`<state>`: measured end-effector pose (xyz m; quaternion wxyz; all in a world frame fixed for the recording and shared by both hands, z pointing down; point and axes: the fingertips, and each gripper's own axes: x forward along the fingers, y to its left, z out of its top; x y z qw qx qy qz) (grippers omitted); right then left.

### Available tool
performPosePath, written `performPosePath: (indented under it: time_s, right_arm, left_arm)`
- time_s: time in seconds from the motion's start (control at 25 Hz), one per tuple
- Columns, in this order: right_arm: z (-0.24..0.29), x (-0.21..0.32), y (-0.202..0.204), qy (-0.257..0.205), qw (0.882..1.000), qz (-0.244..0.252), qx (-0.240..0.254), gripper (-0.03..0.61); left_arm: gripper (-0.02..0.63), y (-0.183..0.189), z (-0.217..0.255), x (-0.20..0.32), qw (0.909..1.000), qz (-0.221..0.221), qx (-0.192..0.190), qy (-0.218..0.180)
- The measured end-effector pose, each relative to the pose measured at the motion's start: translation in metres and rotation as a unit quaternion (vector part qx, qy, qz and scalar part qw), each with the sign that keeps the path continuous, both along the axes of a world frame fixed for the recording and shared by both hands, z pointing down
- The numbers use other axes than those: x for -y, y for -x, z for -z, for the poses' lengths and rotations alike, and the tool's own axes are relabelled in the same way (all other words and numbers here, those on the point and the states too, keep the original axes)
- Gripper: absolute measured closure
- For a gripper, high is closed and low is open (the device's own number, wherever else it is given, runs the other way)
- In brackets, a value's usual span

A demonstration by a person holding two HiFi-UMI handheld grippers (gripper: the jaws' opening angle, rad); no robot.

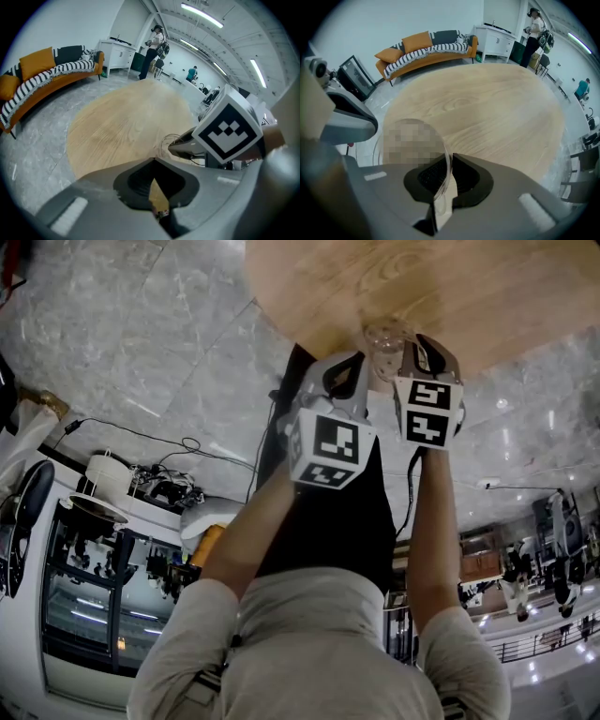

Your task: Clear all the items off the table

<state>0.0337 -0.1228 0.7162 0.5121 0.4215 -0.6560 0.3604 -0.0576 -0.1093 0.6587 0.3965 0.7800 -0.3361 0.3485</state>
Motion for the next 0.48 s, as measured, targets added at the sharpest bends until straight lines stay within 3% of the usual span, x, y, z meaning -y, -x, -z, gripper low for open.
performPosePath:
  time_s: [0.48]
  right_arm:
    - [0.0073, 0.0067, -0.0041, -0.026, 1.0, 0.012, -0.008, 0.548]
  left_arm:
    - [0.593, 0.0012, 0.0042, -0.0005, 1.0, 0.004, -0.002, -0.007]
